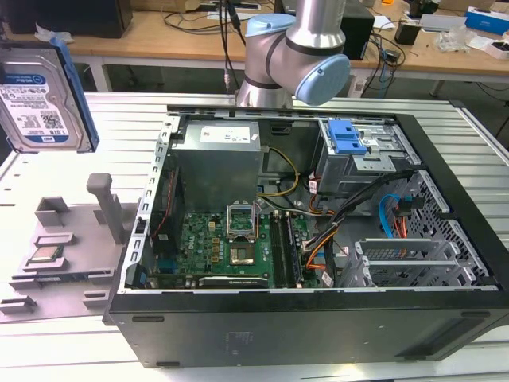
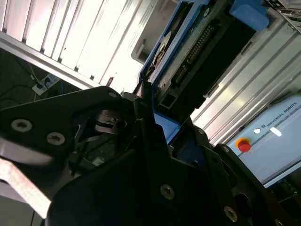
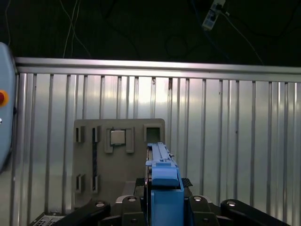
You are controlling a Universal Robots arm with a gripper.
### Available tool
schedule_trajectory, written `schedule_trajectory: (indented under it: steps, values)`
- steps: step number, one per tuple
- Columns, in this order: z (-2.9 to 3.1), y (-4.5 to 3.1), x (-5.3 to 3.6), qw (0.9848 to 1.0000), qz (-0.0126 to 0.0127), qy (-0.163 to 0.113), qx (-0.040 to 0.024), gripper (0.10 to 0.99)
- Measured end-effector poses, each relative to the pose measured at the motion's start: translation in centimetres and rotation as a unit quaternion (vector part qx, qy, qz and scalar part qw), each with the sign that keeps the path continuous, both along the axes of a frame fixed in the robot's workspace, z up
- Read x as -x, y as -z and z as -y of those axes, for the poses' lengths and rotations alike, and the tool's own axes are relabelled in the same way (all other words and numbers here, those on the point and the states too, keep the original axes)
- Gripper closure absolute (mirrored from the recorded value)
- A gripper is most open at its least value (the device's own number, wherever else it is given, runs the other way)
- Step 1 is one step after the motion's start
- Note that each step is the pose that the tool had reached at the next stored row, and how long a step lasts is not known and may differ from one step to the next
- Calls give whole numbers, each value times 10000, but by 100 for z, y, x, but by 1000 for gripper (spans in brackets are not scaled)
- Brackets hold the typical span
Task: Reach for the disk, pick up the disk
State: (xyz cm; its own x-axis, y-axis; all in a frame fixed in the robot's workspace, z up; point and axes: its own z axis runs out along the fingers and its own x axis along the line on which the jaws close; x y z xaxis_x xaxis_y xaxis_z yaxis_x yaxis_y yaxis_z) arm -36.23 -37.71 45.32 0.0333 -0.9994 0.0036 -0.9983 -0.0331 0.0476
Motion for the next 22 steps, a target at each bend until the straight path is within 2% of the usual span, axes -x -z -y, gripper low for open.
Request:
schedule_trajectory:
  steps: [3,13,22]
  values:
    - [0,-65,-10,10000,-4,0,0,722]
    - [0,-177,-26,10000,-10,0,0,722]
    - [0,-354,-55,10000,-22,0,0,722]
